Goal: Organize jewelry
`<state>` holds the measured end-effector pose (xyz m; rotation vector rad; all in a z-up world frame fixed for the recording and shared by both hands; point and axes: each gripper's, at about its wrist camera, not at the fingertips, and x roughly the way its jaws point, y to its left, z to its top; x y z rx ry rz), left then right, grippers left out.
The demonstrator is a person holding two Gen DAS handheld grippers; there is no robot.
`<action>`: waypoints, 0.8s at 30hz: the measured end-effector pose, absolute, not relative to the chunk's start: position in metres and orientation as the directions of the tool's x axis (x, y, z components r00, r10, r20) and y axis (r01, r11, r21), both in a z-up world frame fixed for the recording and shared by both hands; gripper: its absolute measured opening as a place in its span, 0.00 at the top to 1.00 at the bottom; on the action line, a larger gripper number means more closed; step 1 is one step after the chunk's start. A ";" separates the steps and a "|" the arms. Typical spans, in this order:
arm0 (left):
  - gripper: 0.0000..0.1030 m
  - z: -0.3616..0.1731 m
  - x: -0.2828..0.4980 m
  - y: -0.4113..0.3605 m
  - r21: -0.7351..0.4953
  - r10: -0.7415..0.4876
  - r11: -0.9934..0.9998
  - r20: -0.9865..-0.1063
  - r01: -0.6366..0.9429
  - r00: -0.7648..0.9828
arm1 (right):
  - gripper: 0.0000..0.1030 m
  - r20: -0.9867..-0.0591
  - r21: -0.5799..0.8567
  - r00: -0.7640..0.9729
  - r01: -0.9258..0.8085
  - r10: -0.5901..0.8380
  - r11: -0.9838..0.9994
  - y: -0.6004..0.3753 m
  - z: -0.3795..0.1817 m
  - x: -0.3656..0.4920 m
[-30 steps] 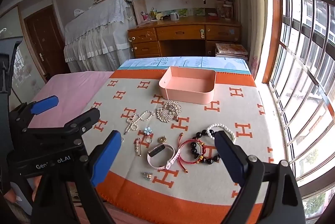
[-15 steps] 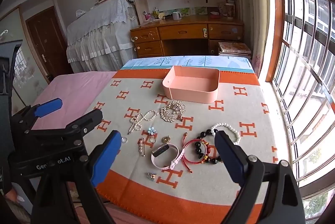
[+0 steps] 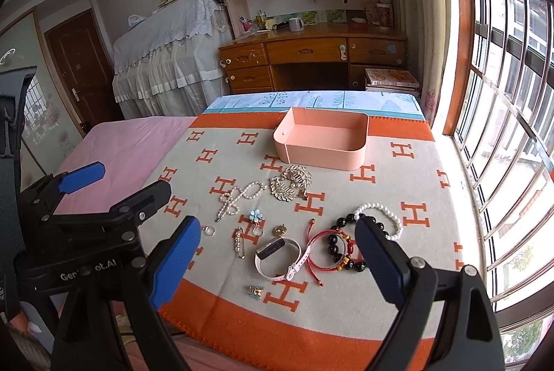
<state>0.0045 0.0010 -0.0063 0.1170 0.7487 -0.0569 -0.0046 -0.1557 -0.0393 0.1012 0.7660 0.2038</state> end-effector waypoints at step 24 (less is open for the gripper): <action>0.02 -0.007 0.005 0.004 0.088 -0.006 0.992 -0.683 0.091 0.731 | 0.11 -0.680 0.168 0.700 -0.142 0.219 0.976 -0.154 -0.040 -0.004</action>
